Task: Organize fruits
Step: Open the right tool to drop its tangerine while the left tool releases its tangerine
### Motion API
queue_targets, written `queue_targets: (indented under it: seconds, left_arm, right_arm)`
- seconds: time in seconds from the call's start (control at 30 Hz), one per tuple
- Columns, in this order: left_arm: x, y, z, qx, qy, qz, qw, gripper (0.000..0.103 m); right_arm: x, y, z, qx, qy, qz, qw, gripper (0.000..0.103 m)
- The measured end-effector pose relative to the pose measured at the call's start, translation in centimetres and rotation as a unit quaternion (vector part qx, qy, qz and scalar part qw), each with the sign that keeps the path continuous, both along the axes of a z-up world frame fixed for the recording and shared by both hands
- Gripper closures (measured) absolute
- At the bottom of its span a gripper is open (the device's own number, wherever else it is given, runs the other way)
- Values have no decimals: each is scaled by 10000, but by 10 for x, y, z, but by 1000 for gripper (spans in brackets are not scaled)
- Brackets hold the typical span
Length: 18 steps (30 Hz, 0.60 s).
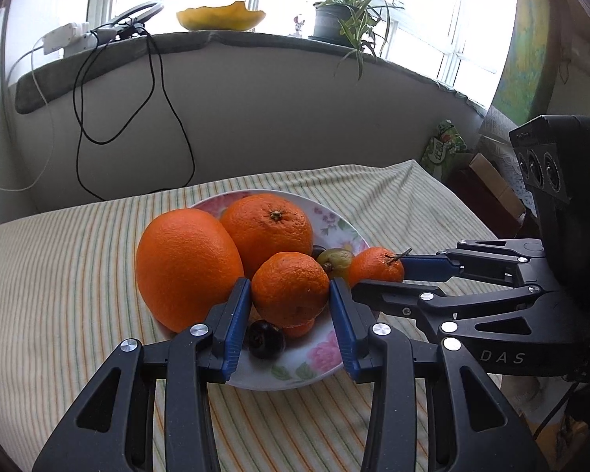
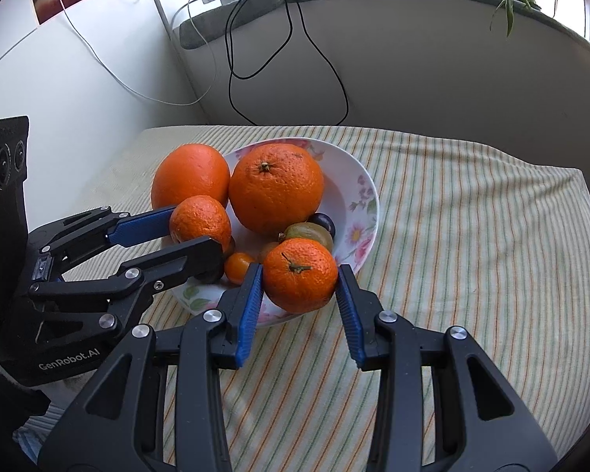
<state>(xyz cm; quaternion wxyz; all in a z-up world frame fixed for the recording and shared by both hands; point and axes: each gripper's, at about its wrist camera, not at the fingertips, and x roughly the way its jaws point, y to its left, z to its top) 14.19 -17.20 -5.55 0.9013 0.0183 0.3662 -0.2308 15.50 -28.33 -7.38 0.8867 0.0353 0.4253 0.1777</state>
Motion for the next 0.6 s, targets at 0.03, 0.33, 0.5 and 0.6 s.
queue_targets:
  seconds: [0.03, 0.33, 0.5, 0.6]
  left_arm:
    - [0, 0, 0, 0, 3, -2, 10000, 64]
    - [-3, 2, 5, -57, -62, -29, 10000, 56]
    - [-5, 7, 7, -101, -56, 3, 9999, 56]
    - [-7, 11, 9, -130, -62, 12, 9999, 56]
  right_arm:
    - [0, 1, 0, -22, 6, 9, 10000, 64]
    - [0, 7, -1, -132, 10, 28, 9999, 60]
    - [-3, 4, 1, -144, -50, -33, 9999, 48]
    - [-6, 3, 1, -156, -54, -48, 9999, 48]
